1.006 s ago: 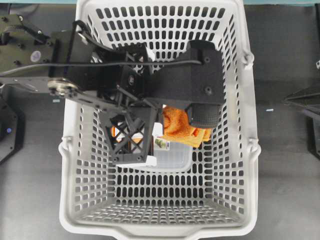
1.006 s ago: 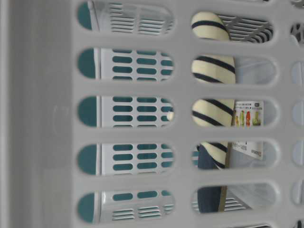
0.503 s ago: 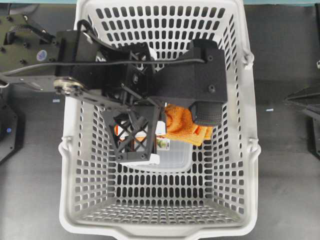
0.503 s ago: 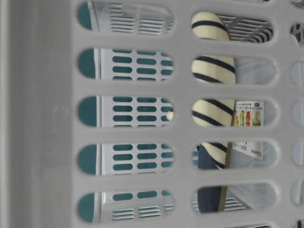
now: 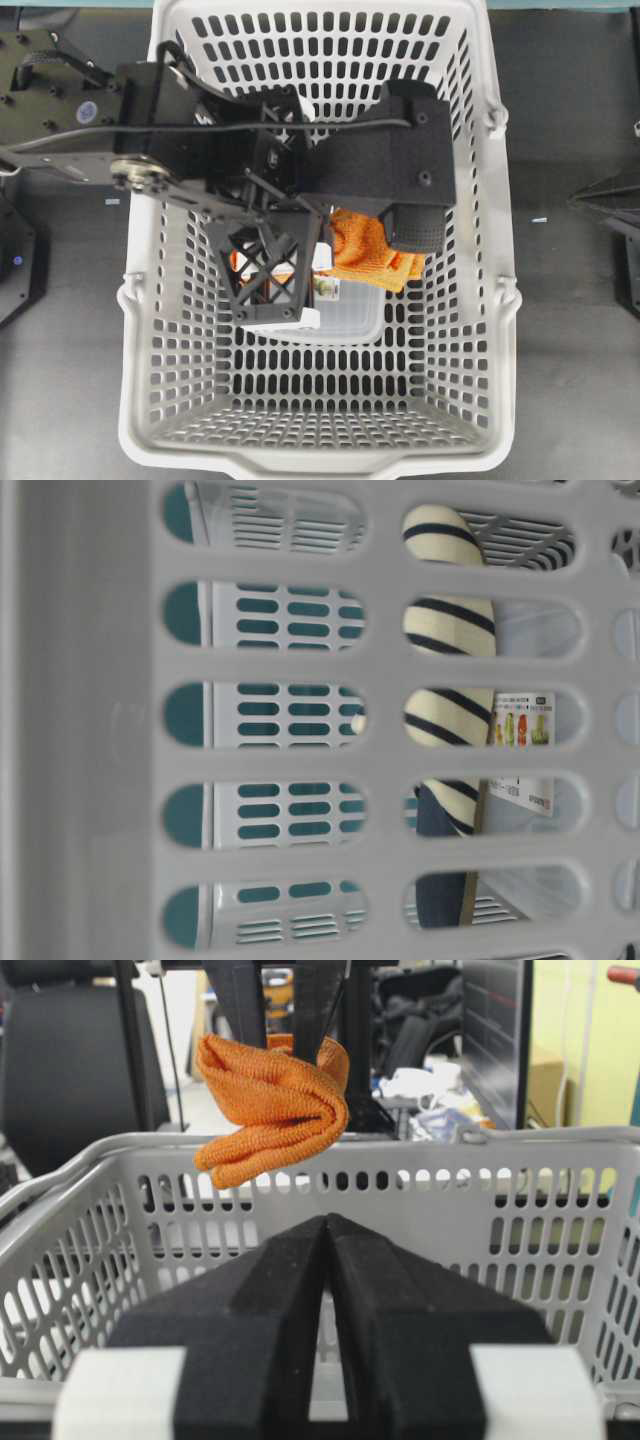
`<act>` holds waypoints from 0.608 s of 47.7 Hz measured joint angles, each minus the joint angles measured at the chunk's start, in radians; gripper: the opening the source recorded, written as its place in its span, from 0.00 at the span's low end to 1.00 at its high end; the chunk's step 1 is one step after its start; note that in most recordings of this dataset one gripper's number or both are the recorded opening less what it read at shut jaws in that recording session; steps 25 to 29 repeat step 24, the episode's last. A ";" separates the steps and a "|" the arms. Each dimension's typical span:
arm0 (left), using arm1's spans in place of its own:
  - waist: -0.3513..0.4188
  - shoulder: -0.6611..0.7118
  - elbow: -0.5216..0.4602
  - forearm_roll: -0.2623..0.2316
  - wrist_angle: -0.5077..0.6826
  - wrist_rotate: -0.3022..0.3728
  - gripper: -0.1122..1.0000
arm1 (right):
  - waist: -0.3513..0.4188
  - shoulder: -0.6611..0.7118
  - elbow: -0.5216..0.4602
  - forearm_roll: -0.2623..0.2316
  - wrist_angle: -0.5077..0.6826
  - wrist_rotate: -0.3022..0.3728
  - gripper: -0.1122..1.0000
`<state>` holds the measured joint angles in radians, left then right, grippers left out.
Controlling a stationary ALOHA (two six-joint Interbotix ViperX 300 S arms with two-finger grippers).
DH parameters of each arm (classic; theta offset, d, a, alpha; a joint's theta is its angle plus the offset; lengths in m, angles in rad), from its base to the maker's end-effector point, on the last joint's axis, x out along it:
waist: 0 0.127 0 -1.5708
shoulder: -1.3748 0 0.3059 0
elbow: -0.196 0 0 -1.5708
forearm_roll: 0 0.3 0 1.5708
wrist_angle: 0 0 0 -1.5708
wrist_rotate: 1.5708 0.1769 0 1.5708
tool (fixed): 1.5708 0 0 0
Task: Pick up the orange cloth from the shopping basket with the left arm.
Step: 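Lift the orange cloth upward out of the basket with the left gripper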
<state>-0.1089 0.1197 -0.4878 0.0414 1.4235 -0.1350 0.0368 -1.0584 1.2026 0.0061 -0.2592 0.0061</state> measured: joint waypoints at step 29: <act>0.008 0.000 0.011 0.000 0.005 0.000 0.24 | 0.000 -0.008 0.000 0.000 0.020 0.000 0.09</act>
